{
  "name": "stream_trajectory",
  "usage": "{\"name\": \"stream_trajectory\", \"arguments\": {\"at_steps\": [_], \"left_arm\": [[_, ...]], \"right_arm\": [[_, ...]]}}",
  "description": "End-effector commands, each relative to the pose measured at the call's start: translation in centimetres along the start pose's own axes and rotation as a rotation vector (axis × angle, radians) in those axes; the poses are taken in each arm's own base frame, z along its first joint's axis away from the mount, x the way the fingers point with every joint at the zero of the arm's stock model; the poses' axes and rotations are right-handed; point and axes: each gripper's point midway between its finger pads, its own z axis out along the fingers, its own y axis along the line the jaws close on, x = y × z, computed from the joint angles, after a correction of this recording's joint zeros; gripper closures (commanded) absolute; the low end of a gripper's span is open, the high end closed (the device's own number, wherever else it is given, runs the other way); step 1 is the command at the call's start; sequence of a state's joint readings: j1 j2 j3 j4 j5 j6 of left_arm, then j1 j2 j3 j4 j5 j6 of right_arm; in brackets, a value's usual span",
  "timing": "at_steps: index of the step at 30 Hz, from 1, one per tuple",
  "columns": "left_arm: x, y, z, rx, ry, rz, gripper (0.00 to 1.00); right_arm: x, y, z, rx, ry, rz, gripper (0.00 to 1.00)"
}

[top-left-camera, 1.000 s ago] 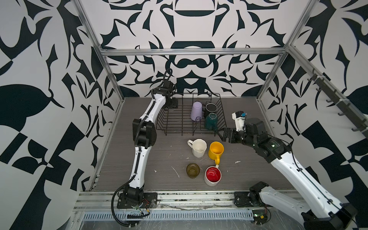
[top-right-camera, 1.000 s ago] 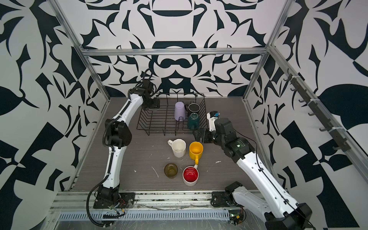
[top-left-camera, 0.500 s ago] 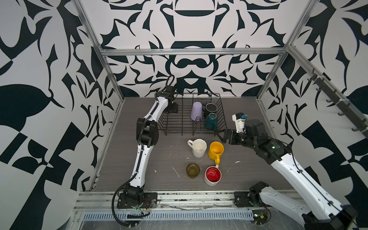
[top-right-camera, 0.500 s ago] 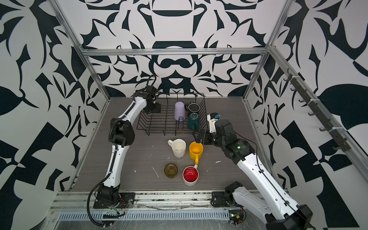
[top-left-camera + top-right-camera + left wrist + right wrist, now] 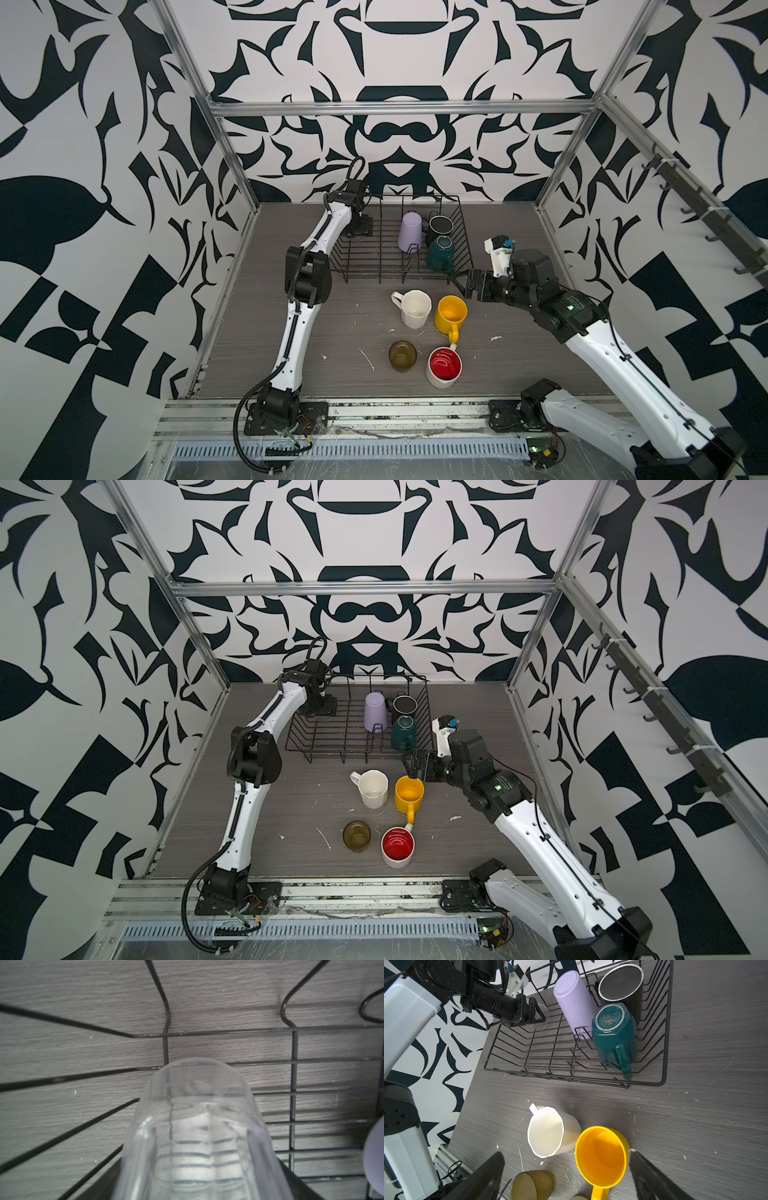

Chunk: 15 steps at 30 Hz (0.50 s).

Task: Load cups into a dish rack
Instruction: Place the cup upside down at the dish rack.

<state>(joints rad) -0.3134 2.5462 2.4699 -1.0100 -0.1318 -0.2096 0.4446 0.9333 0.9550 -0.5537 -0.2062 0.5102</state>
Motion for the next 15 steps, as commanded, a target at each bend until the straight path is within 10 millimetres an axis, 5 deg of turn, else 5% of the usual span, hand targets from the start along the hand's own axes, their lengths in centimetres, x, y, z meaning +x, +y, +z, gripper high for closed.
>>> {"name": "stream_trajectory", "arguments": {"at_steps": [1,9,15], "left_arm": [[0.3,0.5,-0.2,-0.015,0.016,0.006,0.06],[-0.4,0.3,-1.9,0.003,-0.017,0.002,0.01],[-1.7,-0.2,-5.3,0.038,-0.083,-0.022,0.01]], "right_arm": [[-0.8,0.5,0.1,-0.026,-0.029,-0.001,0.04],[-1.0,0.4,0.2,-0.015,-0.032,-0.012,0.04],[-0.9,-0.6,0.1,0.044,-0.023,-0.023,0.06]]}}
